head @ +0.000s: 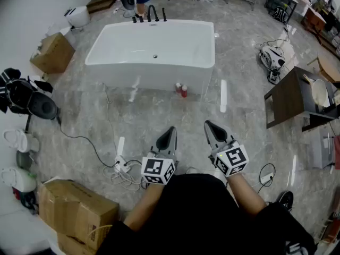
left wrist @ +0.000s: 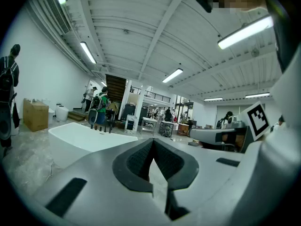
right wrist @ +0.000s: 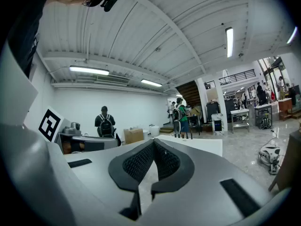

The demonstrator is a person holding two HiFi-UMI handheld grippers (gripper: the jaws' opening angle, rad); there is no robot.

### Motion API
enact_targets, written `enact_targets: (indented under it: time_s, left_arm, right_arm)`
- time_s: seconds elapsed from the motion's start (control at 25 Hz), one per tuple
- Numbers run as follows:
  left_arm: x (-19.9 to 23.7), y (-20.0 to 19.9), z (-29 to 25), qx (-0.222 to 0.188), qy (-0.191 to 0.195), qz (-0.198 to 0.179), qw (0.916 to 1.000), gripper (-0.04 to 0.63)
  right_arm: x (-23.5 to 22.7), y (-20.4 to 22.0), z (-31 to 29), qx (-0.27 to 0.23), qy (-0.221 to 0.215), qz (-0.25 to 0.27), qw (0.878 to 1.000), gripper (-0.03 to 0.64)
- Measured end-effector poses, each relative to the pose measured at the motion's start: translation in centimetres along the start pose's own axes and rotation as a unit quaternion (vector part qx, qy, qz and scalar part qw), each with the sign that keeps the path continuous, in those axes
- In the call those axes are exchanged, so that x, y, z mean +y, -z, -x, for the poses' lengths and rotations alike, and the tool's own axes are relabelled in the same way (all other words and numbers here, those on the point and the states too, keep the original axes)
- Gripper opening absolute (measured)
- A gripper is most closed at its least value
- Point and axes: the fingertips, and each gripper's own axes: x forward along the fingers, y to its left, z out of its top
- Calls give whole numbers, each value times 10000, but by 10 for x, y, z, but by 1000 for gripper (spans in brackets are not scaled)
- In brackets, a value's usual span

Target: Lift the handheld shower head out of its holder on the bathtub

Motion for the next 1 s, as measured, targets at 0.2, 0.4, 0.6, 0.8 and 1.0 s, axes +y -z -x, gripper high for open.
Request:
enact_targets:
  time_s: [0.2,0.4,0.6,0.8,1.0]
  left_arm:
    - [2,-5,-4,-77,-69,-32,9999,-9]
    - [10,-9,-1,-99,-172,-53,9998,-9]
    - [18,-15,8,-167,-295,-34,9994,-9]
    - [29,-15,16,-184,-400,-57,9990,-9]
    - [38,-10,23,-154,-409,-31,9990,-9]
  right_arm:
    - [0,2,-7,-5,-29,-49,10000,-9]
    - [4,-6,-13,-252,-283,-355,9987,-9]
    - [8,-6,-18,-129,-320,-320,9989,-9]
    - [12,-1,-21,-33,-363,-311,9988,-9]
    - [21,6,-26,20,-700,-364,9969,-8]
